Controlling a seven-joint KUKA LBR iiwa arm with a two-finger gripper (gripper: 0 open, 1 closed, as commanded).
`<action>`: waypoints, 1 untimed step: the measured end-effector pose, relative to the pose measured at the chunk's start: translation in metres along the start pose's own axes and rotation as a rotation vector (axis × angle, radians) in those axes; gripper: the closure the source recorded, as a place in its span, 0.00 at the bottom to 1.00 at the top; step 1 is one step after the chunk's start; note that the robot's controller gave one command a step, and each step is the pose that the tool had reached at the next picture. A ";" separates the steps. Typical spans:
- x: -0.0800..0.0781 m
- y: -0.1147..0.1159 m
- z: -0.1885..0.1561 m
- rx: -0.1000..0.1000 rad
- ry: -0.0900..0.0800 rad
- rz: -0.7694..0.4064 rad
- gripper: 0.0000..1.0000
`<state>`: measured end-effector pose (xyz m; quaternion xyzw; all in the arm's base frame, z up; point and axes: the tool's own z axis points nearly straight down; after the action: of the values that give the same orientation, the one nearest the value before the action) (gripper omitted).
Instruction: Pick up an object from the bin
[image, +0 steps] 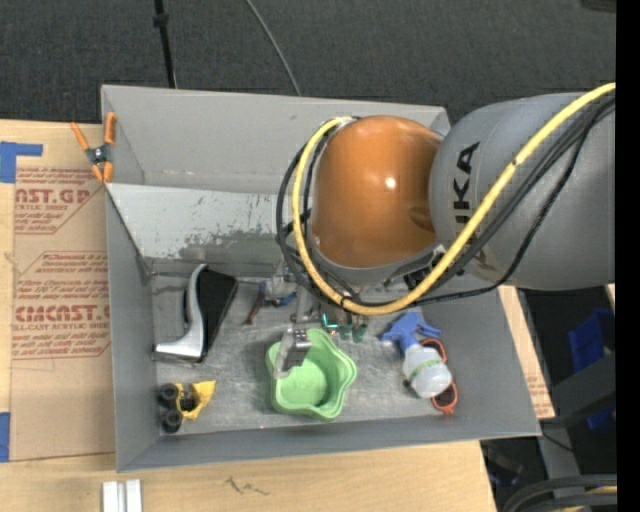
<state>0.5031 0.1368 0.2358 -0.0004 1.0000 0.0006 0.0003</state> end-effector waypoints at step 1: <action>-0.017 -0.021 0.041 -0.002 -0.009 -0.053 0.00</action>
Offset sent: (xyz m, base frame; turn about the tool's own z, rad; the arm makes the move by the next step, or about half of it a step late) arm 0.0247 -0.0648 -0.1658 -0.2495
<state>0.5200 0.1160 0.1949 -0.0271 0.9996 0.0014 0.0049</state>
